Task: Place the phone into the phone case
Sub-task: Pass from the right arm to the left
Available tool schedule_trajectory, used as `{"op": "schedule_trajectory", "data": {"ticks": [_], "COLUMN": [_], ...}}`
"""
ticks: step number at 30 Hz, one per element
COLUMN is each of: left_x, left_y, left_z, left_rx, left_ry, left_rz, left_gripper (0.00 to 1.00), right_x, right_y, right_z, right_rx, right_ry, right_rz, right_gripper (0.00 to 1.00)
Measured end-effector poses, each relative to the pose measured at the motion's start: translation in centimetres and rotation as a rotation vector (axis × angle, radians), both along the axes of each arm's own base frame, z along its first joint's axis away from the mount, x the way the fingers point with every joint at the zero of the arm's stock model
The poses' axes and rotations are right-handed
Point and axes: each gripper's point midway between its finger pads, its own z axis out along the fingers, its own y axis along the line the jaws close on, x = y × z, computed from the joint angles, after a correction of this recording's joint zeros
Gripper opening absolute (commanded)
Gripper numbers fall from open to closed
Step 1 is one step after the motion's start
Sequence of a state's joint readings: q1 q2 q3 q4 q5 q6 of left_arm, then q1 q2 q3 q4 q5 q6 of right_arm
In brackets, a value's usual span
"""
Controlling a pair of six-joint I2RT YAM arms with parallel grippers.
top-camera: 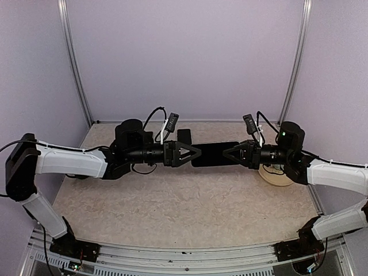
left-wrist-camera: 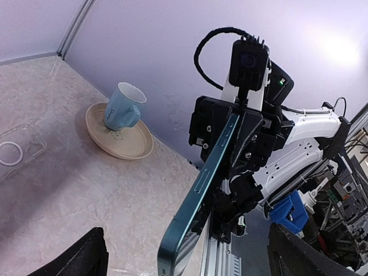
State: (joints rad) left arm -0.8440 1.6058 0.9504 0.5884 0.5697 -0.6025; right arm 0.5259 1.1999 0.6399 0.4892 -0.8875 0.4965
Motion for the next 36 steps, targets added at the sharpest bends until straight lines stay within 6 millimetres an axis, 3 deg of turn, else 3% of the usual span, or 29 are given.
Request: {"op": "schedule_trajectory", "data": {"ticks": [4, 9, 13, 18, 26, 29, 36], "left_x": [-0.5, -1.4, -1.8, -1.9, -2.2, -2.4, -2.3], "left_y": [-0.7, -1.4, -2.1, -2.4, -2.6, -2.7, -2.9], "left_z": [0.0, 0.5, -0.3, -1.3, -0.6, -0.5, -1.0], "left_rx": [-0.021, -0.063, -0.070, -0.064, -0.100, -0.104, -0.099], "left_ry": [0.015, 0.021, 0.054, 0.091, 0.093, 0.096, 0.105], "left_rz": [-0.018, -0.056, -0.085, -0.103, -0.123, -0.129, -0.132], "left_gripper": [0.94, 0.93, 0.91, 0.87, 0.73, 0.57, 0.47], "right_x": [-0.2, -0.1, -0.1, -0.2, 0.0, 0.2, -0.1], "right_y": [0.1, 0.4, 0.5, 0.6, 0.7, 0.8, 0.9], "right_z": [0.6, -0.3, -1.1, -0.6, -0.6, -0.9, -0.7], "right_rx": [0.022, 0.033, 0.033, 0.049, 0.060, 0.061, 0.071], "right_ry": [-0.018, 0.000, 0.028, 0.010, 0.003, 0.015, 0.013], "right_rz": [0.018, 0.037, 0.047, 0.053, 0.055, 0.056, 0.071], "right_gripper": [0.00, 0.00, 0.00, 0.00, 0.00, 0.00, 0.00]}}
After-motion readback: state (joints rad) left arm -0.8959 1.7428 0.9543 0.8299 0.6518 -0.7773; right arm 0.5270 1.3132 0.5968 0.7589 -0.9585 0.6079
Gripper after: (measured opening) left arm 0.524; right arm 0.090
